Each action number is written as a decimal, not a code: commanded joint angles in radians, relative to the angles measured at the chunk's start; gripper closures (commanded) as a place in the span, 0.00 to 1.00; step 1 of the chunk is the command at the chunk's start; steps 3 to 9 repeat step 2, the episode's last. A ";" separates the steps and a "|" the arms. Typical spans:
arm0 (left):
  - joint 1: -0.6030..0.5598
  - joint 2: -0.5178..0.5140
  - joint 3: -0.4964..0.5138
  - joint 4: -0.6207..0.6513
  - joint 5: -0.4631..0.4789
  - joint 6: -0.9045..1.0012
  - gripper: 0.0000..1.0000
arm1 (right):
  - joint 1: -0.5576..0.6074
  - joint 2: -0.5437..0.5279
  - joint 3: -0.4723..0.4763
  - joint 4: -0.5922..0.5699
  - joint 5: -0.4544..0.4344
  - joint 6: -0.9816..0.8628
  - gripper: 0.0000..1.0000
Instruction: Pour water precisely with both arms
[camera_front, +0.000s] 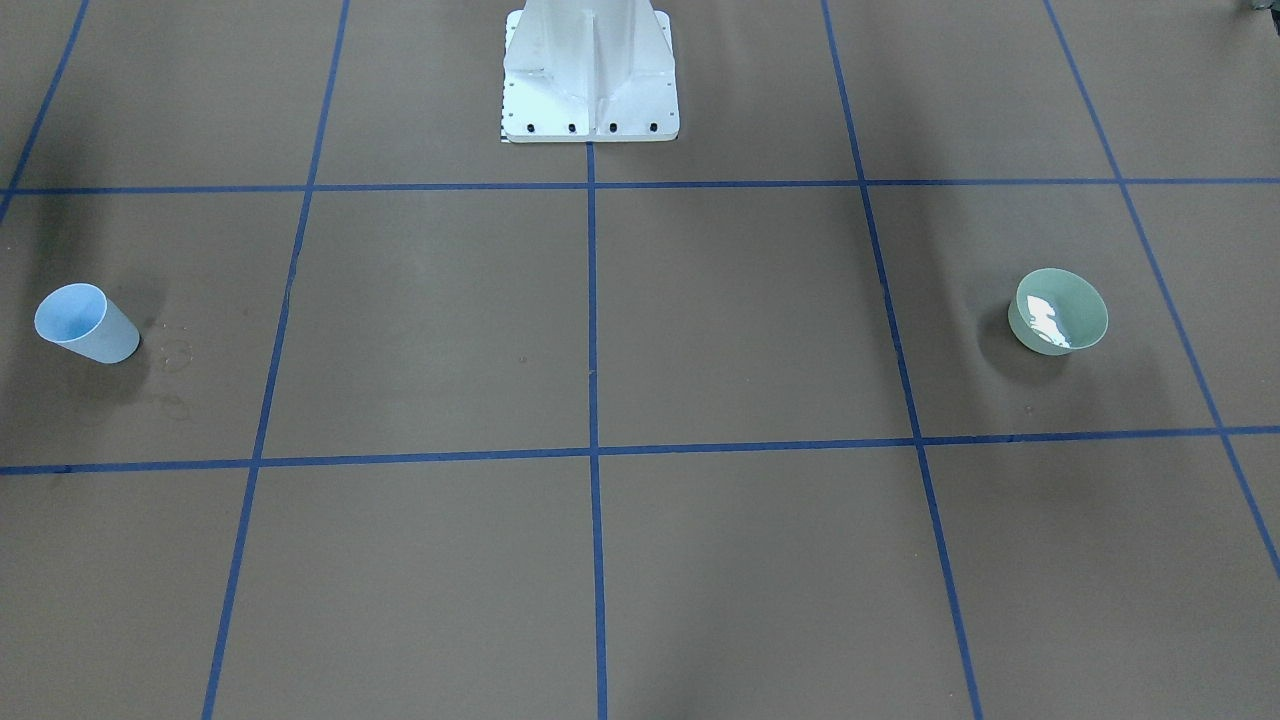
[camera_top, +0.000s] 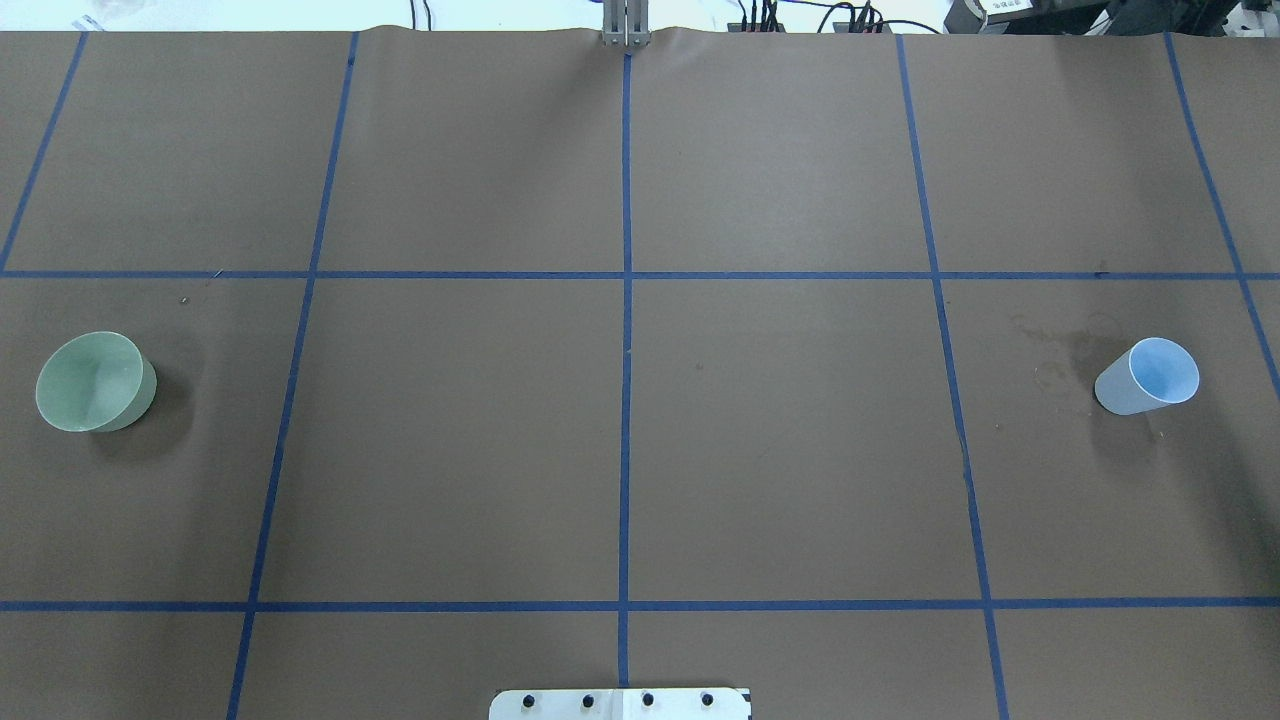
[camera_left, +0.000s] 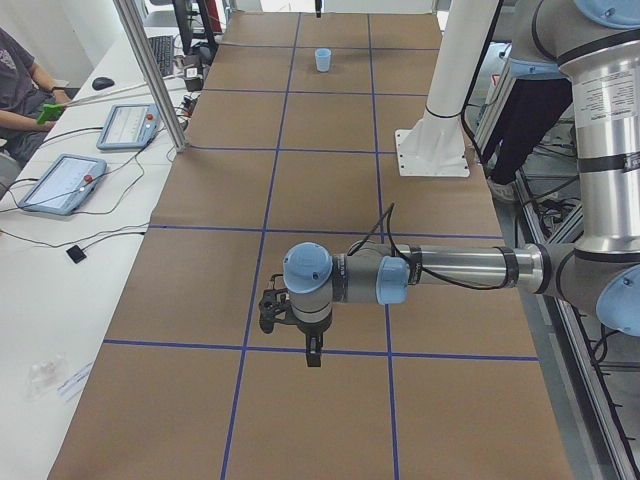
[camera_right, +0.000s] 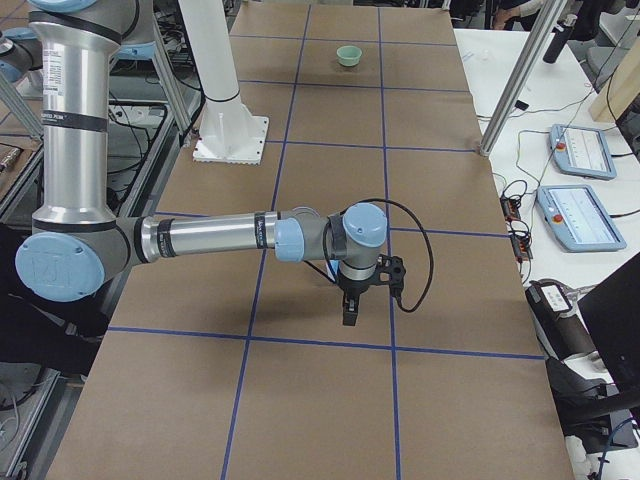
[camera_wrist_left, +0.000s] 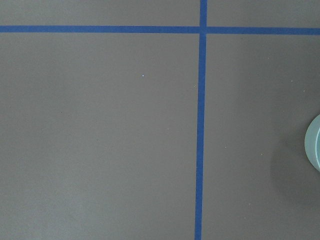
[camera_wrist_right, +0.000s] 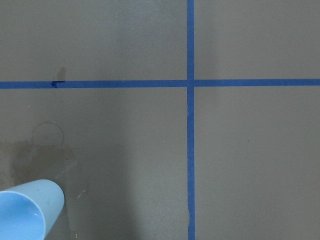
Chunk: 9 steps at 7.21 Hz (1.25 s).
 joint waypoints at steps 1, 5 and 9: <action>0.001 0.000 0.003 -0.001 0.000 -0.002 0.00 | -0.001 -0.004 -0.003 -0.004 -0.003 -0.058 0.01; 0.001 0.000 0.001 -0.001 0.000 -0.002 0.00 | -0.001 -0.004 -0.005 -0.008 -0.005 -0.058 0.01; 0.001 0.000 0.001 -0.001 0.000 -0.002 0.00 | -0.001 -0.004 -0.005 -0.008 -0.005 -0.058 0.01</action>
